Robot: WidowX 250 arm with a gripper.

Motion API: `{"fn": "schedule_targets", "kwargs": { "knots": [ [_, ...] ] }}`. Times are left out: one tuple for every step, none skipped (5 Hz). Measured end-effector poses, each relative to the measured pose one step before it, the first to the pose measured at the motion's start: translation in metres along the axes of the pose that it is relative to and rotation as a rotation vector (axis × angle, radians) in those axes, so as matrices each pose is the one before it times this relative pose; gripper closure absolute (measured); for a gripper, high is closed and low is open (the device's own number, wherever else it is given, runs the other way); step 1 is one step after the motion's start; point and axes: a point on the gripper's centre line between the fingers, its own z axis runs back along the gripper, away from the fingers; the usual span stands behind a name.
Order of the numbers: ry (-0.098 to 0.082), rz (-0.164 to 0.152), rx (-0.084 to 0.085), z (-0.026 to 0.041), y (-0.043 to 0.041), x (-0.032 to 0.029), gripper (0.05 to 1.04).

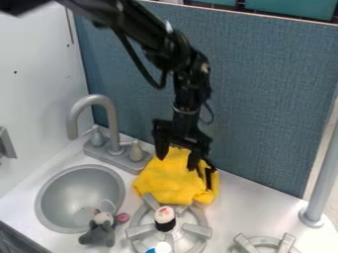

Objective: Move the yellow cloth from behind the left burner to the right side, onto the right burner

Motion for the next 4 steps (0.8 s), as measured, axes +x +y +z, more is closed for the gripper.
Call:
{"fn": "schedule_targets", "kwargs": {
  "knots": [
    [-0.033,-0.0316,0.0402,-0.02889,0.00481,0.01781,0.083],
    [0.0049,0.0164,-0.0015,-0.02458,0.0065,0.02075,0.083],
    [0.0438,-0.008,0.0097,-0.00769,0.00391,0.00292,0.083],
    [0.0263,0.0152,-0.0142,-0.0146,0.00326,0.00303,0.083]
  ]
}}
